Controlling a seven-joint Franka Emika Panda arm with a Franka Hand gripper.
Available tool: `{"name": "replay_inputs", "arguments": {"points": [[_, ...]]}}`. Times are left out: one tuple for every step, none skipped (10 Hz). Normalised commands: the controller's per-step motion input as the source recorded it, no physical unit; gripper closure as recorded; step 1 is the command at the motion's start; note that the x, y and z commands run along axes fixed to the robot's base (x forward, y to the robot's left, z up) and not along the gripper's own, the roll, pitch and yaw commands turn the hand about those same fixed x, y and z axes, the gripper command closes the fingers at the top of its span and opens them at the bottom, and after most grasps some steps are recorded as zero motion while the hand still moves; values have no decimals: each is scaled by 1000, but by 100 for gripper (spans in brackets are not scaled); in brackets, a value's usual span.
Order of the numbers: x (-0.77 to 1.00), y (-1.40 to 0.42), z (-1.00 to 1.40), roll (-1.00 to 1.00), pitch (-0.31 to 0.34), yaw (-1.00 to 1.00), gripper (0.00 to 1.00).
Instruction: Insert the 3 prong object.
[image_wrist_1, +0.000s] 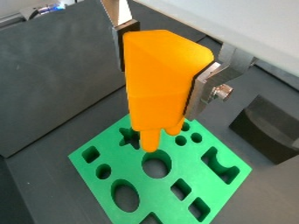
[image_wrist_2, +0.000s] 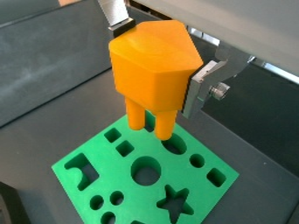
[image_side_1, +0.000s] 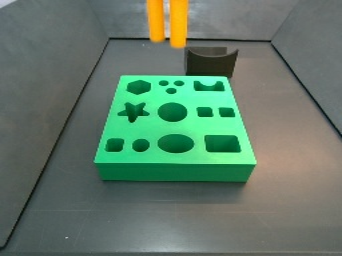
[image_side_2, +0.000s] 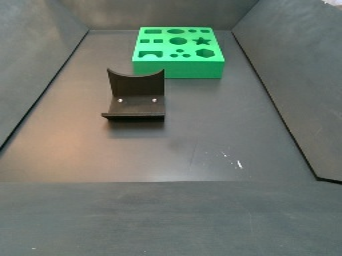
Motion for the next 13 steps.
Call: {"name": "replay_inputs", "arguments": {"points": [[0,71,-246,-1,0,0,100],[0,0,-91,51,0,0,100],[0,0,-86,81,1,0,100],[0,0,-97,94,10,0,100],[0,51,-183,150,13,0,100],[274,497,-371,0,51,-431,100],[260,271,-437,7,69,-766,100],[214,374,-500,0,91,-666,100],[206,491,-463,0,57,-531,100],[151,583,-531,-44,74,-406,100],[26,697,-597,-119,23,-231,100],[0,714,-760,-164,-56,-180,100],[60,514,-760,-114,-109,-317,100]]}}
